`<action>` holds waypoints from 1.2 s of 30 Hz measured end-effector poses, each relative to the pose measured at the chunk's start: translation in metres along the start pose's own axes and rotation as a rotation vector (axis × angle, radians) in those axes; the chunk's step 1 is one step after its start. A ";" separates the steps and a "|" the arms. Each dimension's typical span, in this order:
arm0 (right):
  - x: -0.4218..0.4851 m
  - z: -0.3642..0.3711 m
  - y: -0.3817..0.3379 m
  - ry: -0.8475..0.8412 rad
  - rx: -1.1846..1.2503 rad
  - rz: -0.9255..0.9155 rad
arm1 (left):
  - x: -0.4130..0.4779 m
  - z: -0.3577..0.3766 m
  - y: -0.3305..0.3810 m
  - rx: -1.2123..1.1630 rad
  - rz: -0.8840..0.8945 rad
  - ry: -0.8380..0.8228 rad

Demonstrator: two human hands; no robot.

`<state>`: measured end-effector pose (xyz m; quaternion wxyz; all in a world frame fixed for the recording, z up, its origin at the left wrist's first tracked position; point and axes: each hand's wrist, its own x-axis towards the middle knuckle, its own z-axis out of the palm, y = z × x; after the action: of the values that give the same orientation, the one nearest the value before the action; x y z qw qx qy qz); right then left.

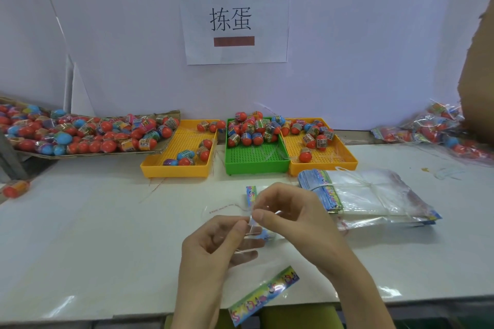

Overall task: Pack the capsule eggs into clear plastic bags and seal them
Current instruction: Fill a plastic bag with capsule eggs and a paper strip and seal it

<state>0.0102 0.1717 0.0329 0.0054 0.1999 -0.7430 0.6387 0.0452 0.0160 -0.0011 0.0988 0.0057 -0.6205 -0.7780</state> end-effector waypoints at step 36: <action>0.001 0.001 0.002 -0.043 0.091 0.071 | 0.001 0.000 -0.009 -0.053 0.191 0.305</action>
<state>0.0091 0.1712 0.0311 -0.0425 0.1871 -0.7199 0.6671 0.0429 0.0179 -0.0099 0.2652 0.0622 -0.5753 -0.7712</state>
